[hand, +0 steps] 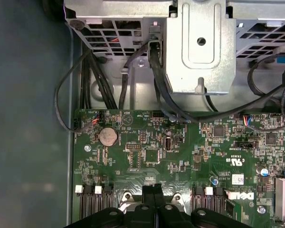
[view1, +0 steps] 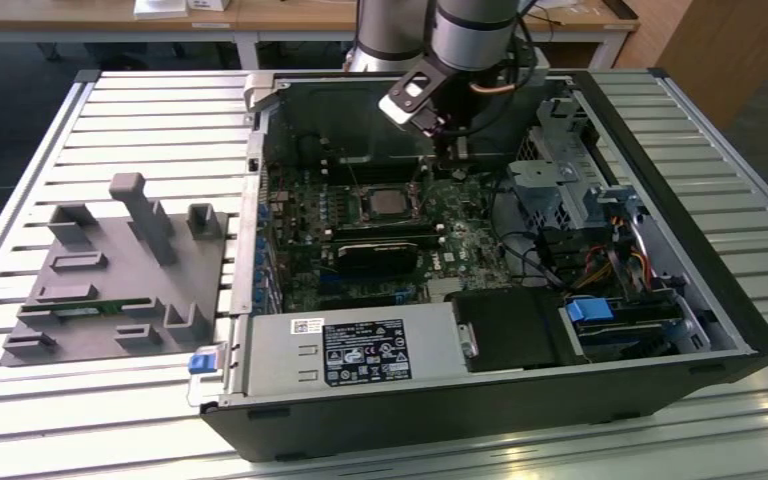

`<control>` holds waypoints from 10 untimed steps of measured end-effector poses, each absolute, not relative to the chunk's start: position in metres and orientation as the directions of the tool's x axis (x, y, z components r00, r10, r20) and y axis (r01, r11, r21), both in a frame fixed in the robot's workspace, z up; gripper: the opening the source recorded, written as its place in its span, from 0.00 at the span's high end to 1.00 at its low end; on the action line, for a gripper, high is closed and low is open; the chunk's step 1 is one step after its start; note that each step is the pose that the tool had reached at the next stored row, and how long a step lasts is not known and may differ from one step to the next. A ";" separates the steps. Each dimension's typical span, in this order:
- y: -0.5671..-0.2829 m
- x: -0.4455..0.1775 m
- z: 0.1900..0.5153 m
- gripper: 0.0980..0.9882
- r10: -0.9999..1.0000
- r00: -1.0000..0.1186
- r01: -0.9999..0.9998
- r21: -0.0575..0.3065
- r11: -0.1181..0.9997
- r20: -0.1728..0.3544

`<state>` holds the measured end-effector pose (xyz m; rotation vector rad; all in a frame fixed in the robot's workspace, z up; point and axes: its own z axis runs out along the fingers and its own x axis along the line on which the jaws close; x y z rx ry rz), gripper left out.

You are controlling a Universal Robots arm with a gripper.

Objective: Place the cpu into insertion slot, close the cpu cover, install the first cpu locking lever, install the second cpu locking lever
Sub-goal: 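Close the cpu cover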

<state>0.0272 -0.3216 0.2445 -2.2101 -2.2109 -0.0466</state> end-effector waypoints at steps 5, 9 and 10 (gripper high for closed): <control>-0.322 0.024 0.245 0.99 0.999 0.000 1.000 0.010 0.000 0.032; -0.322 0.022 0.245 0.99 0.999 -0.001 1.000 0.010 0.000 0.032; -0.322 0.021 0.244 0.99 0.999 0.000 1.000 0.010 0.000 0.032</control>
